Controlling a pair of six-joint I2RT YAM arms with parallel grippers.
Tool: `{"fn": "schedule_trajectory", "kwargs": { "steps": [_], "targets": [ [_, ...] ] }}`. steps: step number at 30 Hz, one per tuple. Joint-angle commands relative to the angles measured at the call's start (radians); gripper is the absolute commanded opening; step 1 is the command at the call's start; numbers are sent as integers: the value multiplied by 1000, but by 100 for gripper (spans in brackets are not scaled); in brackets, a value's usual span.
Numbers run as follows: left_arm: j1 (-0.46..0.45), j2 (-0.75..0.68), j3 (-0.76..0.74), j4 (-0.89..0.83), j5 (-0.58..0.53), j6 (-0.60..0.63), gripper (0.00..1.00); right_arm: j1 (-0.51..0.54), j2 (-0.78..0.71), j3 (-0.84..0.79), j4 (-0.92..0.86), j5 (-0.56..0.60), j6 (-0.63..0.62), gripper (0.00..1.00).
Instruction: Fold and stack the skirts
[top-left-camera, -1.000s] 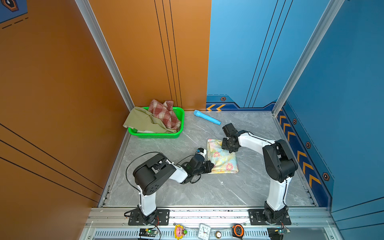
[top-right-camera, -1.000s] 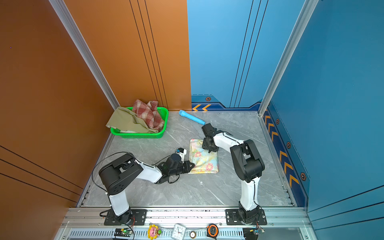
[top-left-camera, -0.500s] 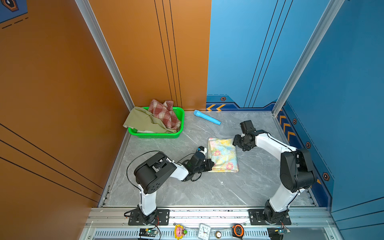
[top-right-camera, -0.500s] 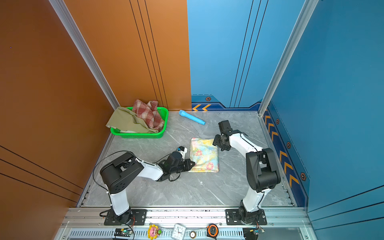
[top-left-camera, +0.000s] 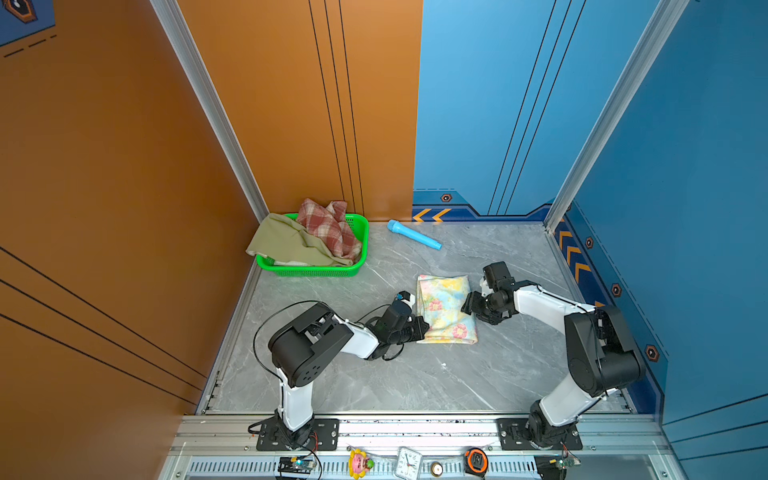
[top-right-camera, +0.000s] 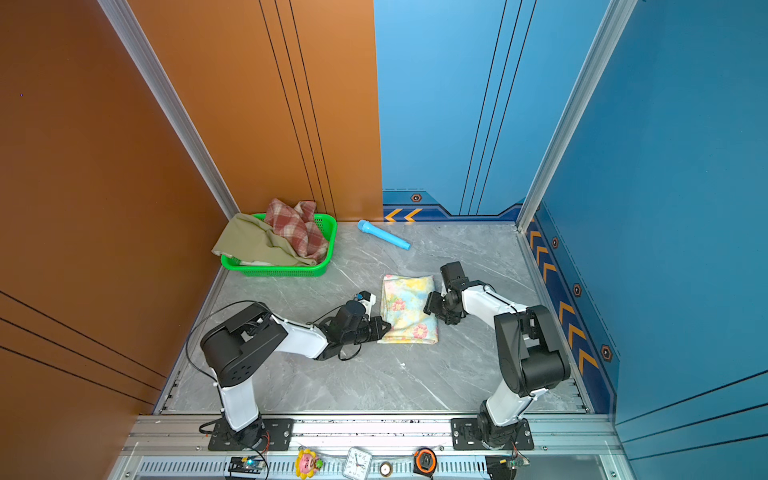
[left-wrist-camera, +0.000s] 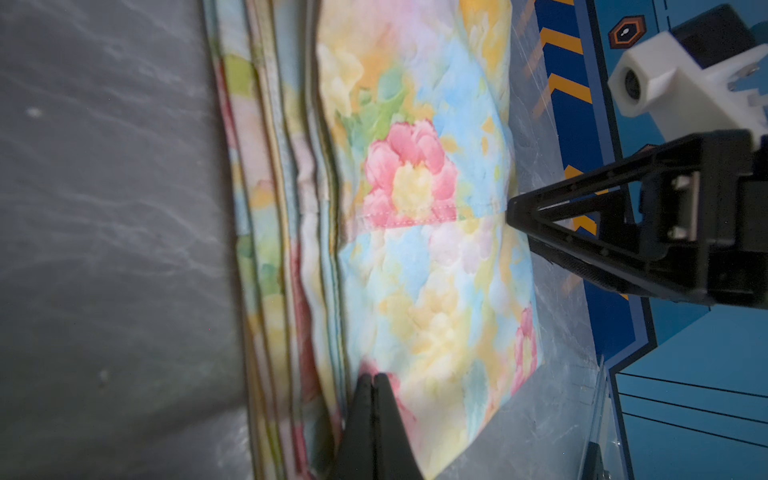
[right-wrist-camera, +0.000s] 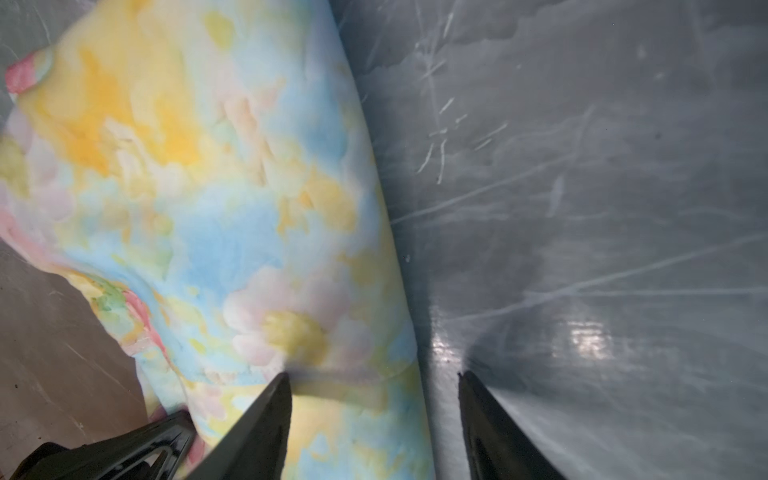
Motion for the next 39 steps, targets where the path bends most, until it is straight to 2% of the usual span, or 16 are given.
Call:
{"fn": "schedule_trajectory", "kwargs": {
  "steps": [1, 4, 6, 7, 11, 12, 16, 20, 21, 24, 26, 34, 39],
  "targets": [
    [13, 26, 0, -103, -10, 22, 0, 0, 0, -42, 69, -49, 23, 64],
    [15, 26, -1, -103, -8, 21, 0, 0, 15, -66, 115, -57, 26, 59],
    [16, 29, 1, -103, -6, 21, 0, 2, 30, -80, 152, -80, 36, 52],
    [16, 31, 2, -104, -7, 21, 0, 3, 35, -87, 172, -93, 43, 45],
    [17, 41, 17, -103, -2, 20, 0, 5, 26, -130, 258, -112, 73, 6],
    [16, 43, 23, -103, 1, 21, 0, 6, 21, -136, 274, -112, 78, 0],
    [24, 48, 64, -123, 20, 34, 0, -4, -1, -127, 282, -97, 93, 0],
    [37, 7, 110, -159, 30, 76, 0, -62, -46, -127, 277, -60, 158, 0],
    [41, -8, 118, -172, 30, 88, 6, -81, -59, -128, 271, -46, 178, 0],
    [58, -54, 137, -214, 47, 122, 45, -149, -92, -127, 258, 1, 232, 0],
    [69, -80, 150, -256, 61, 143, 58, -200, -103, -122, 259, 31, 265, 0],
    [95, -165, 107, -277, 58, 153, 58, -390, -37, -8, 267, 184, 406, 0],
    [109, -190, 74, -277, 52, 144, 55, -444, 77, 87, 312, 318, 589, 0]
  ]
}}
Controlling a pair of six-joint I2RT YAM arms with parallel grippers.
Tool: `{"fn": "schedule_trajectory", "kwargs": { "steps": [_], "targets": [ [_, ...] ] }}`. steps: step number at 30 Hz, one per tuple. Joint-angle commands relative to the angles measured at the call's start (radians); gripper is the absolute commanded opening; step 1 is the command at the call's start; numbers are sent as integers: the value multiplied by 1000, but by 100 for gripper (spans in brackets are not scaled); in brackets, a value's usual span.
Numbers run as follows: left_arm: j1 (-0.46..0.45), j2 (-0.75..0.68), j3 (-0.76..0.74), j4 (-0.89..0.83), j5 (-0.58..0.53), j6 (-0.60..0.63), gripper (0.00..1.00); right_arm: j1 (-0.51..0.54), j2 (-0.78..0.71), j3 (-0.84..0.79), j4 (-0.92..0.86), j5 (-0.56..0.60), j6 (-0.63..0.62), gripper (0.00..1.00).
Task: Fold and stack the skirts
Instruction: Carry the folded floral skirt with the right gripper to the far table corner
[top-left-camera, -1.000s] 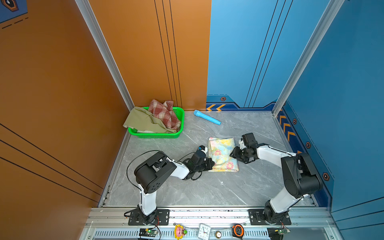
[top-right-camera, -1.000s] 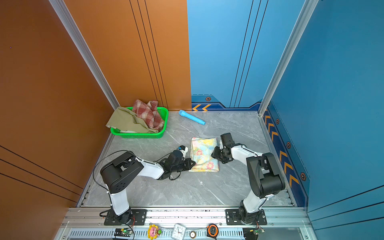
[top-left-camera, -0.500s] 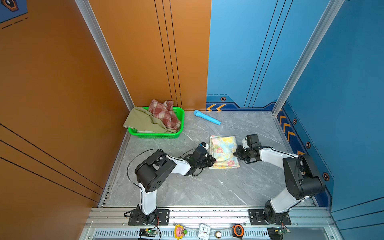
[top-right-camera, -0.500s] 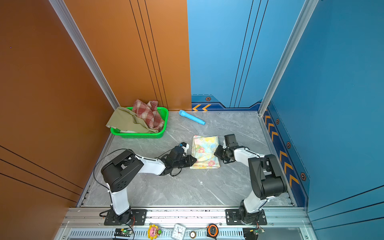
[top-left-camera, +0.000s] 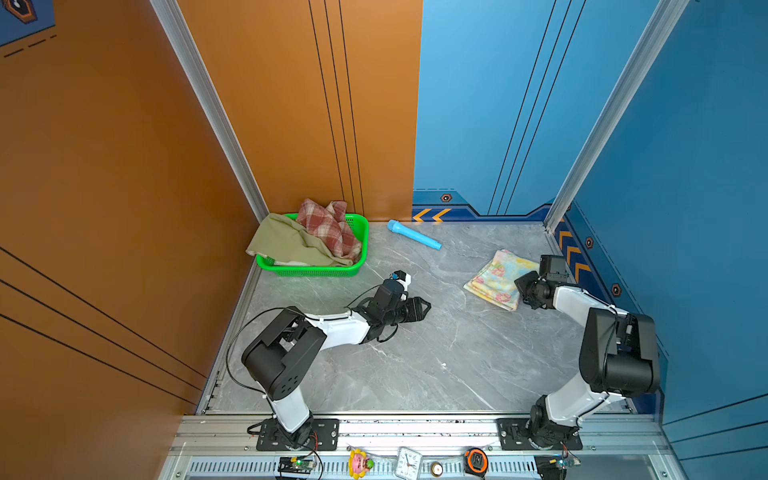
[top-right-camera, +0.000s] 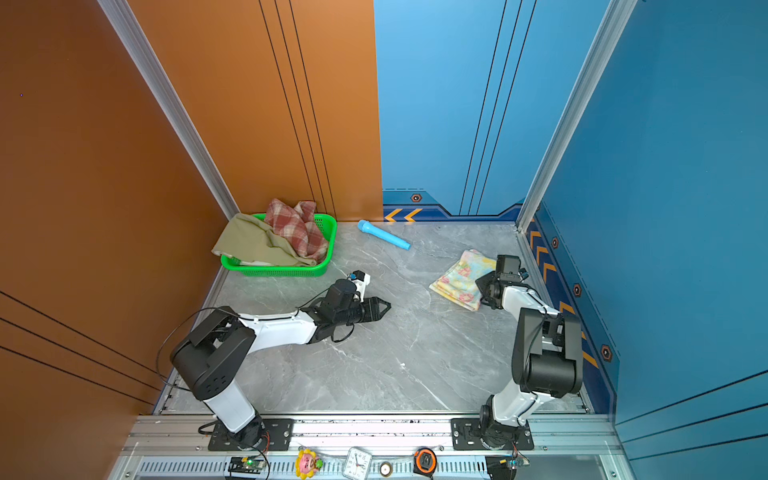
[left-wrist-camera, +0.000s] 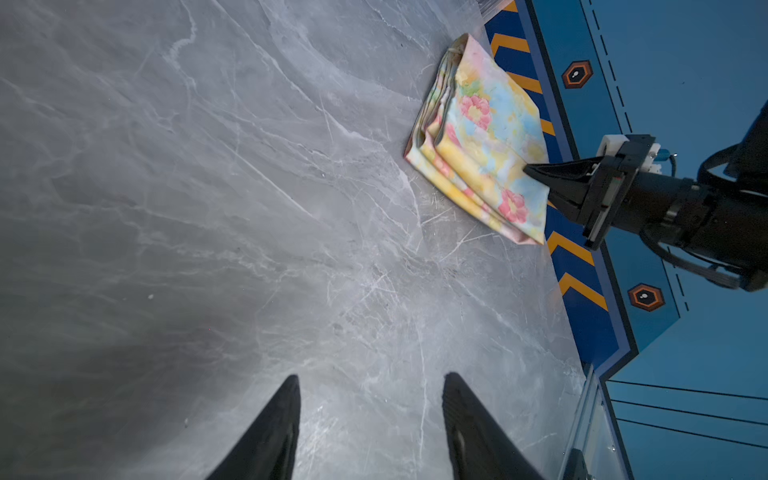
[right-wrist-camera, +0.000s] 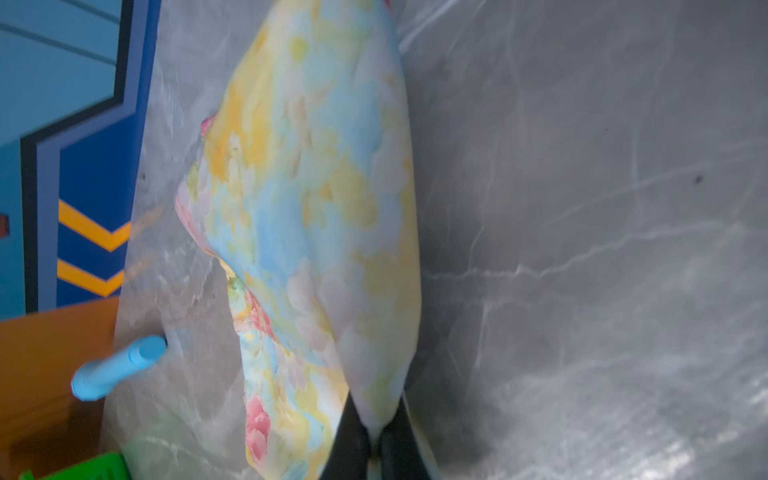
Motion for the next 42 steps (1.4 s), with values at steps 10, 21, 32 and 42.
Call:
{"fn": "schedule_trajectory", "kwargs": {
  "steps": [10, 21, 32, 42],
  "targets": [
    [50, -64, -41, -63, 7, 11, 55, 46, 237, 317, -34, 413, 419, 0],
    [73, -132, -42, -149, -21, 34, 55, 109, 516, 666, -139, 359, 464, 0],
    [69, -222, -10, -270, -98, 60, 66, 141, 589, 792, -235, 341, 410, 56],
    [96, -360, 266, -709, -411, 175, 93, 154, 210, 478, -164, 365, 133, 83]
  ]
}}
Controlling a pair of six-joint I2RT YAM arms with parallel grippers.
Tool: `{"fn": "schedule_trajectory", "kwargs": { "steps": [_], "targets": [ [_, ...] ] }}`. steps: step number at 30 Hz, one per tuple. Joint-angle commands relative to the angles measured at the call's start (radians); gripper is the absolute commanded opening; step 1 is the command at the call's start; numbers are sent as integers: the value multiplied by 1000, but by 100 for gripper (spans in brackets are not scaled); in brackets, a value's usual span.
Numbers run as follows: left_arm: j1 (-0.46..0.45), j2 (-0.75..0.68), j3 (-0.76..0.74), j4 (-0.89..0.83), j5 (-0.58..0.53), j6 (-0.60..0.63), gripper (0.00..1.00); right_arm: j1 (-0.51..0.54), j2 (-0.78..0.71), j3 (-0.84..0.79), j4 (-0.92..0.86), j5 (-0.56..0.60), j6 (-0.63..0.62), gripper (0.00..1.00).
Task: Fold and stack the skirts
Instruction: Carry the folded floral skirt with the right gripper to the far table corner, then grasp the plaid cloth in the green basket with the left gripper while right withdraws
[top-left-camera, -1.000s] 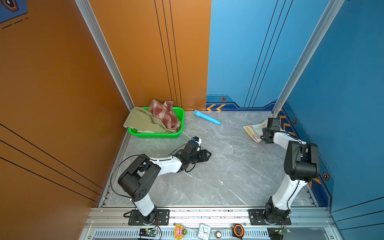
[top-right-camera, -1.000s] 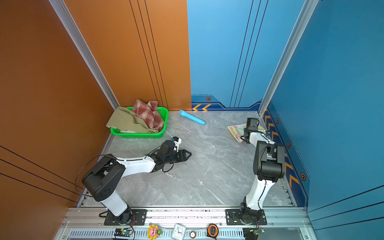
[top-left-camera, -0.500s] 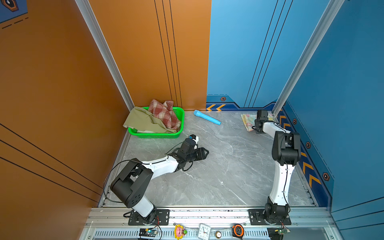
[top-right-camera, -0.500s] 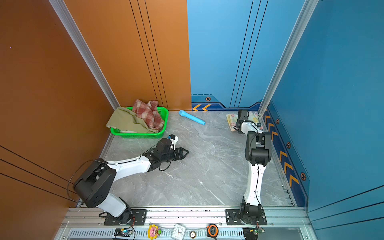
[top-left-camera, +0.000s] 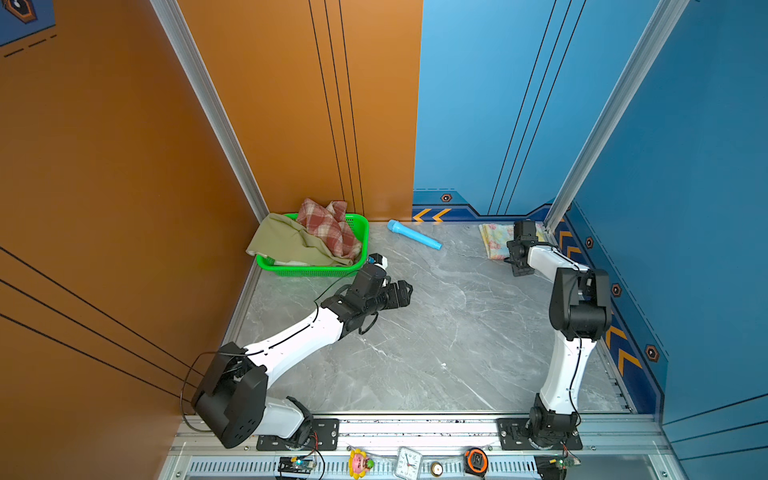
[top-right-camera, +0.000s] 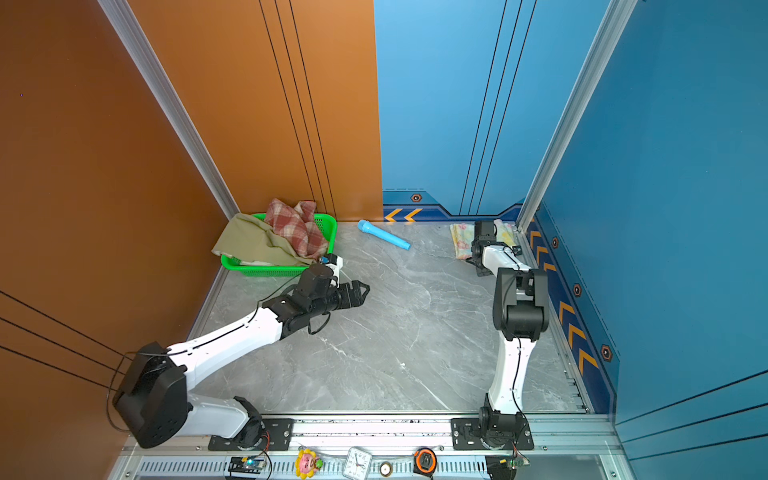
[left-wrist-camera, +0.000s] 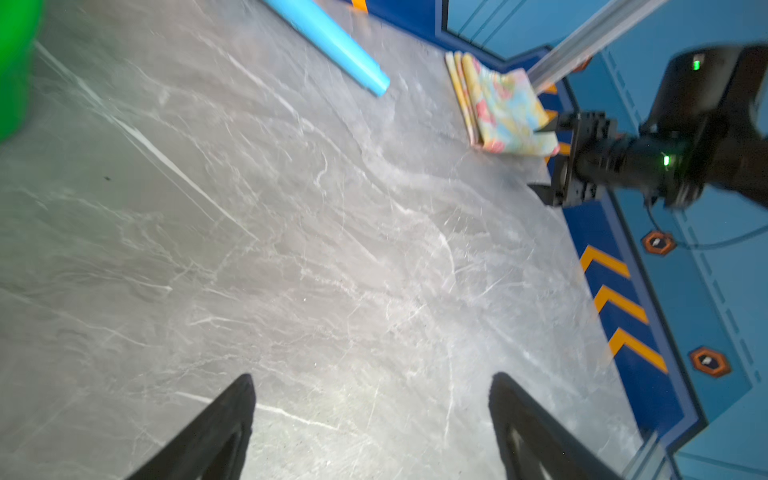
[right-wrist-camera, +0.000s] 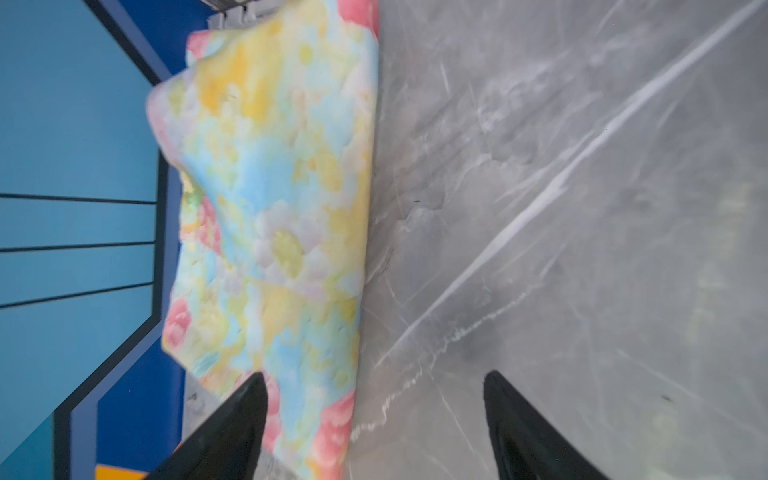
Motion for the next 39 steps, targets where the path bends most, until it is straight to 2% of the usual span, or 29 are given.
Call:
{"fn": "schedule_trajectory", "kwargs": {
  "steps": [1, 6, 9, 12, 16, 20, 28, 34, 35, 37, 38, 39],
  "targets": [
    [48, -5, 150, -256, -186, 64, 94, 35, -161, -90, 44, 14, -241, 83],
    [182, 98, 347, -458, -271, 90, 98, 139, -377, -257, 48, -71, -524, 83],
    [242, 179, 457, -531, -331, 151, 98, 219, -487, -338, 35, -106, -625, 82],
    [310, 263, 543, -563, -344, 196, 97, 294, -555, -377, -4, -113, -673, 81],
    [366, 373, 647, -570, -393, 261, 96, 395, -614, -416, -20, -90, -699, 80],
    [407, 486, 768, -561, -380, 313, 95, 451, -619, -419, -26, -91, -705, 79],
    [443, 752, 1042, -568, -370, 378, 97, 482, -587, -377, -56, -100, -722, 79],
    [460, 942, 1222, -573, -406, 359, 96, 490, -553, -349, -71, -103, -725, 79],
    [464, 973, 1257, -573, -408, 355, 94, 490, -550, -345, -75, -101, -726, 78],
    [476, 1031, 1318, -573, -384, 349, 83, 492, -551, -336, -83, -98, -730, 78],
    [483, 1055, 1348, -574, -375, 344, 72, 492, -552, -333, -89, -92, -733, 78],
    [489, 1071, 1374, -574, -362, 338, 51, 492, -555, -329, -96, -89, -735, 78]
  ]
}}
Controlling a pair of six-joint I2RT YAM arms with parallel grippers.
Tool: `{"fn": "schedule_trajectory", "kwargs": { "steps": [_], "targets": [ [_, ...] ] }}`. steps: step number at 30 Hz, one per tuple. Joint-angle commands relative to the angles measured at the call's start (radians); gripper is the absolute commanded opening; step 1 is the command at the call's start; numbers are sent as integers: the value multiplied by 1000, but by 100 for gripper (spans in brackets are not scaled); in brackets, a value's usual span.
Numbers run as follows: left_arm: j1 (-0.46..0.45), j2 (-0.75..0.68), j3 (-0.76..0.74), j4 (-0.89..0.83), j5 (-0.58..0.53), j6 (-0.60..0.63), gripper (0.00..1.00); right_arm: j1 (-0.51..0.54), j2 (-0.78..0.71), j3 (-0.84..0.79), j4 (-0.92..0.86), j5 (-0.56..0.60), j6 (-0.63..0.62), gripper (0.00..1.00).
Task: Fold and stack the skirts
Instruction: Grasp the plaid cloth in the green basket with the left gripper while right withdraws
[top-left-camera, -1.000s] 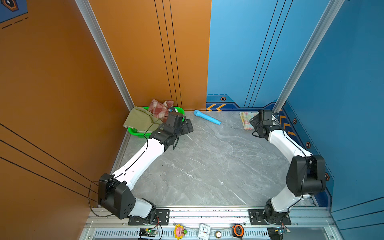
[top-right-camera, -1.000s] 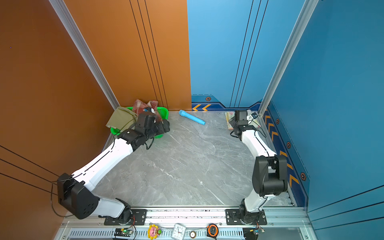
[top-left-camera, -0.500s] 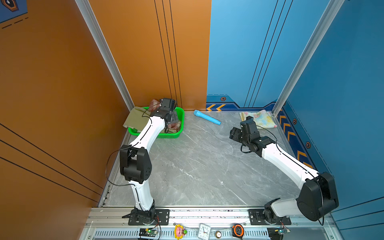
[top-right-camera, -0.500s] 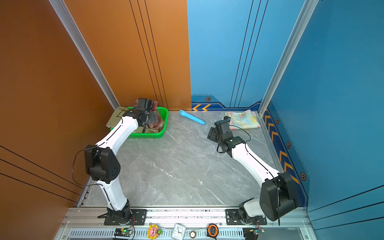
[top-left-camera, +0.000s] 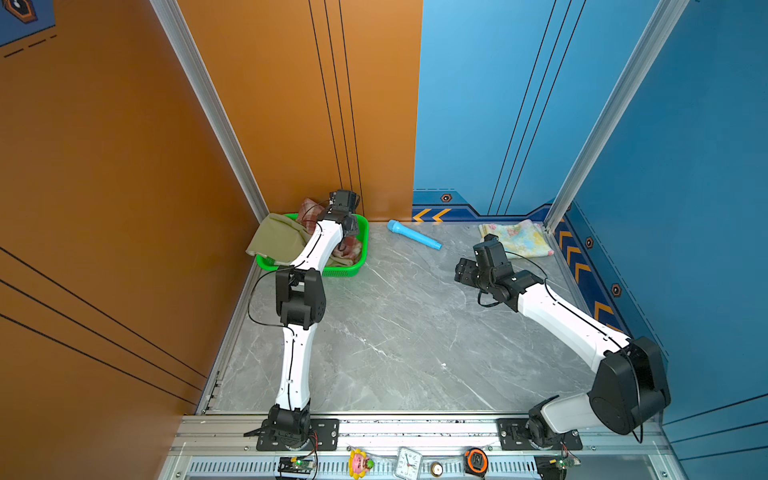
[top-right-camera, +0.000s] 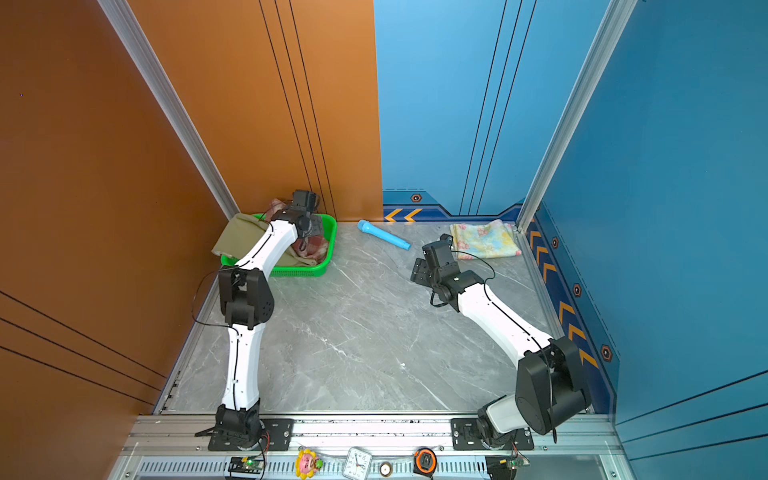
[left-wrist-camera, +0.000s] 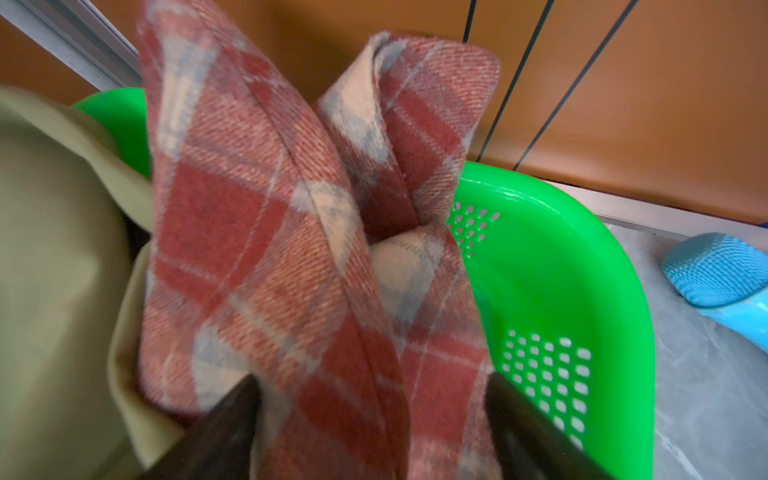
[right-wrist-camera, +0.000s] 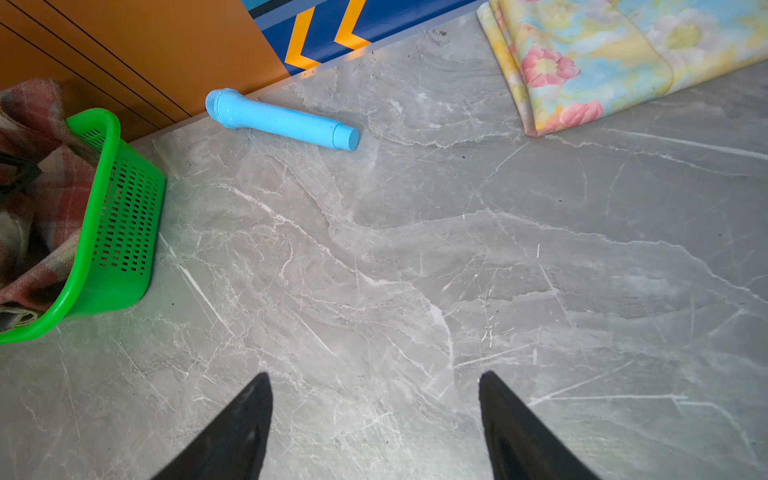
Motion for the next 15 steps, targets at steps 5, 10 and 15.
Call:
{"fn": "schedule_trajectory", "kwargs": {
  "steps": [5, 10, 15],
  "targets": [
    [56, 33, 166, -26, 66, -19, 0, 6, -20, 36, -47, 29, -35, 78],
    [90, -68, 180, 3, 161, -57, 0, 7, -19, 34, -46, 18, -25, 78],
    [122, -196, 90, 124, 259, -111, 0, 19, -14, 33, -46, 5, -13, 77]
  ]
}}
